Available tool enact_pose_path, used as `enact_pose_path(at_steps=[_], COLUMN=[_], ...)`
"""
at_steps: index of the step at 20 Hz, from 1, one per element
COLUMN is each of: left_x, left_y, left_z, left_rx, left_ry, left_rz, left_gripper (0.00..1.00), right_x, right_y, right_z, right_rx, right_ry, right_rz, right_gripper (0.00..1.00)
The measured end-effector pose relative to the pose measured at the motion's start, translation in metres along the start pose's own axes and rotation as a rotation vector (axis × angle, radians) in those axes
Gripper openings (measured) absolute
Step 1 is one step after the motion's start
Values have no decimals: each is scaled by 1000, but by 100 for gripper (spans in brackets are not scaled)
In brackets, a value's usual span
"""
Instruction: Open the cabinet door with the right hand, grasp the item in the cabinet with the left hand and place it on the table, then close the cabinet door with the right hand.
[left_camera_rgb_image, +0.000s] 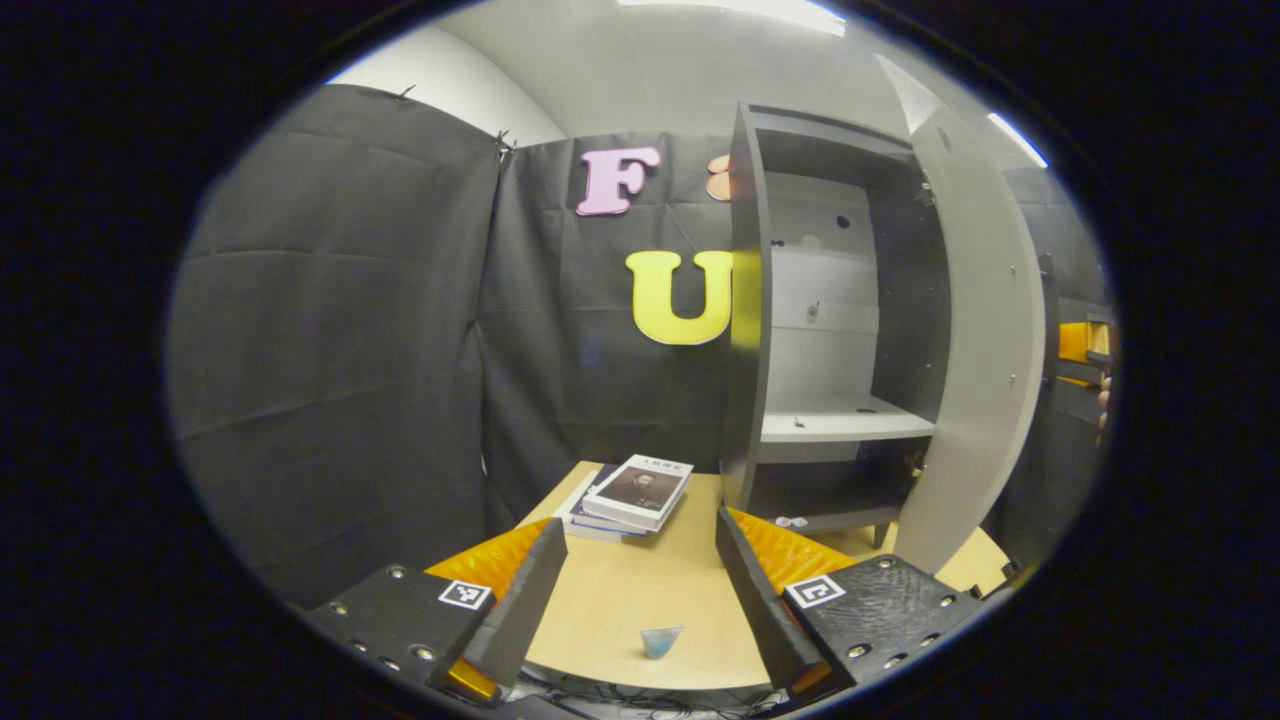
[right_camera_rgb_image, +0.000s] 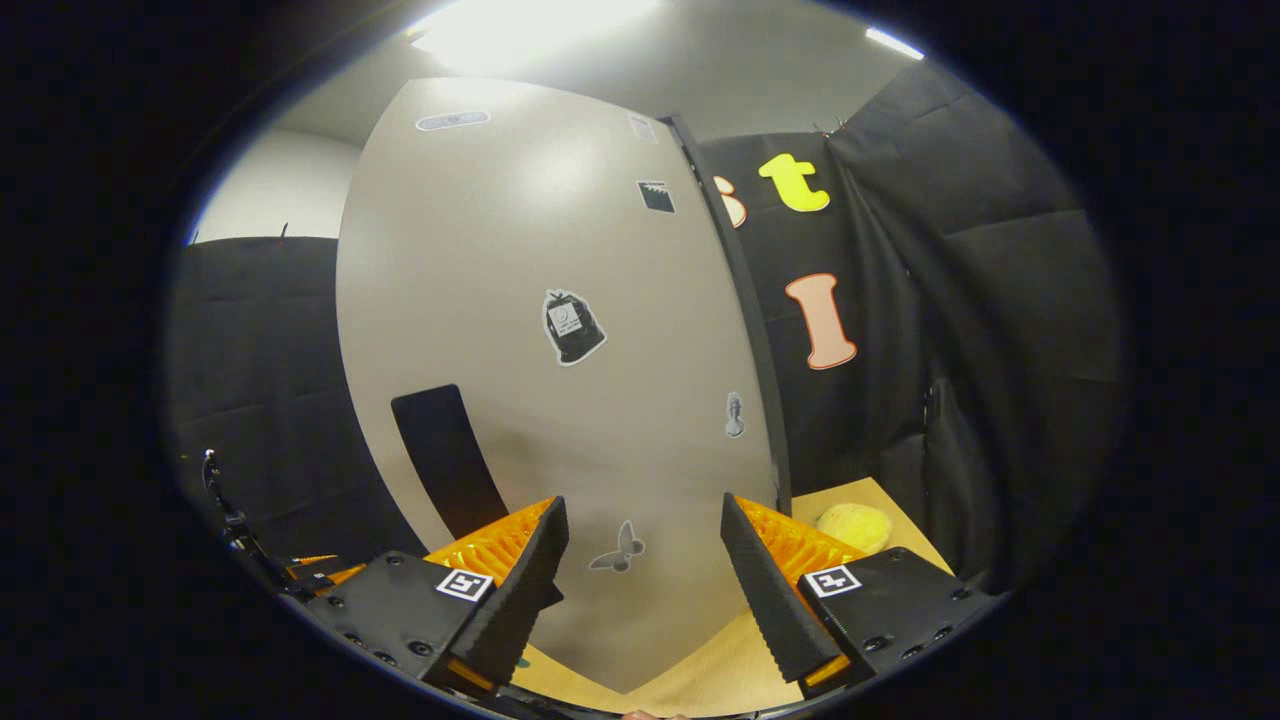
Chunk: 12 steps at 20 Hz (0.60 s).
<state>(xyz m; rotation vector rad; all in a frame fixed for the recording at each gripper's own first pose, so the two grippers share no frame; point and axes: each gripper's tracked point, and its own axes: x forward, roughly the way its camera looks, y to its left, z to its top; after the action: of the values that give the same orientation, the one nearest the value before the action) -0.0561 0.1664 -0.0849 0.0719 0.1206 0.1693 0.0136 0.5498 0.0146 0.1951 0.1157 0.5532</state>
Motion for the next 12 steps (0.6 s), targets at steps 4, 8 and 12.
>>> enact_pose_path(at_steps=[4,8,12], left_x=[-1,-2,-3], left_y=[7,13,2], left_z=[-4,4,15], left_rx=[-27,-16,-6], left_ry=[18,12,-6], left_rz=[7,13,-22], left_gripper=[90,90,90], right_x=[25,31,28], right_y=[29,48,47], right_z=[-15,-17,-15], right_rx=[12,0,-26], right_ry=[58,65,52], right_rz=[99,153,118], right_gripper=[97,98,98])
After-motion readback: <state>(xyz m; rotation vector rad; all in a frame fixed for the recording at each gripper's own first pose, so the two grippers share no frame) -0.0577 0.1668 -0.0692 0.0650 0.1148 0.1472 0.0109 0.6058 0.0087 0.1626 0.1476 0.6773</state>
